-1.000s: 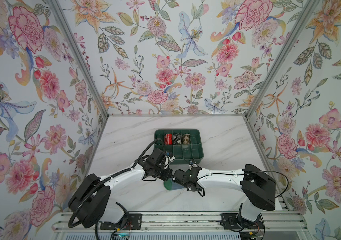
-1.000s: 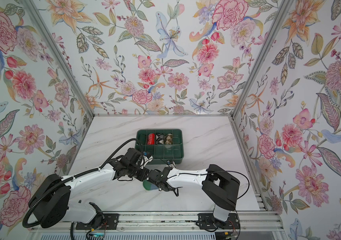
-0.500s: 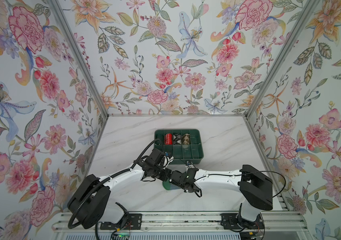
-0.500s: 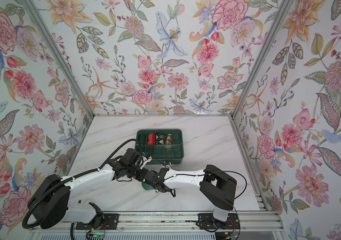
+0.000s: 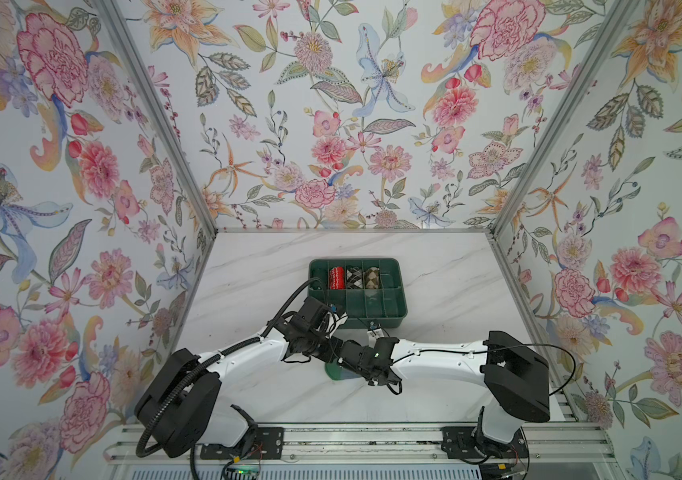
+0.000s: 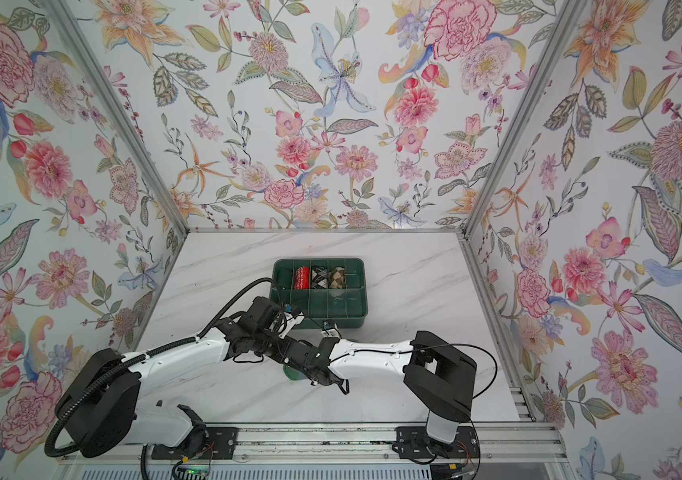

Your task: Roll the socks

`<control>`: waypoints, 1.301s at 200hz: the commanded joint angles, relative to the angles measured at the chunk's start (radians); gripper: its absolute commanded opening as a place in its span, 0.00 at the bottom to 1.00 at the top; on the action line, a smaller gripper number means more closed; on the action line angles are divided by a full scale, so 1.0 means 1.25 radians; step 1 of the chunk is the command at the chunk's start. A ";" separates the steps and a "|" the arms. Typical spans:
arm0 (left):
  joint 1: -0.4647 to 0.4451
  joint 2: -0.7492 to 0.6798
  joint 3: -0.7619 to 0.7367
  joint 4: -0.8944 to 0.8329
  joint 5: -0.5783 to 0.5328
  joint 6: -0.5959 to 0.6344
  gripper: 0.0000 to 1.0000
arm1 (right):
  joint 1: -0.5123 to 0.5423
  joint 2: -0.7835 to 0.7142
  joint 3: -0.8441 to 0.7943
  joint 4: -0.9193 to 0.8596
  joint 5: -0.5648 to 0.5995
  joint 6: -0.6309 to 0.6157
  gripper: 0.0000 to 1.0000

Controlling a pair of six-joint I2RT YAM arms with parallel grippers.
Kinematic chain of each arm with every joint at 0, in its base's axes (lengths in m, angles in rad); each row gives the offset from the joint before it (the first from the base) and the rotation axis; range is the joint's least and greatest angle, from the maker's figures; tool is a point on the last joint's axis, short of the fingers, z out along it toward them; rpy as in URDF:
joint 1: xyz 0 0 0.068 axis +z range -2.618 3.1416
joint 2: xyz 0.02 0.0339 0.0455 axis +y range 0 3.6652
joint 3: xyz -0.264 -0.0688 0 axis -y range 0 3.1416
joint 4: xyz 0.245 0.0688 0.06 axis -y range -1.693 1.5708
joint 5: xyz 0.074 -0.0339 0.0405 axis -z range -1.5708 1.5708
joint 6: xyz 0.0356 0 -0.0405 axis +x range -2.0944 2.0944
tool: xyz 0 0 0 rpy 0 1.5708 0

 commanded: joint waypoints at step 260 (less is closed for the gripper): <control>-0.331 0.324 0.453 -0.089 -0.138 -0.195 0.23 | -0.638 -0.688 -0.356 -0.037 -0.404 -0.261 0.53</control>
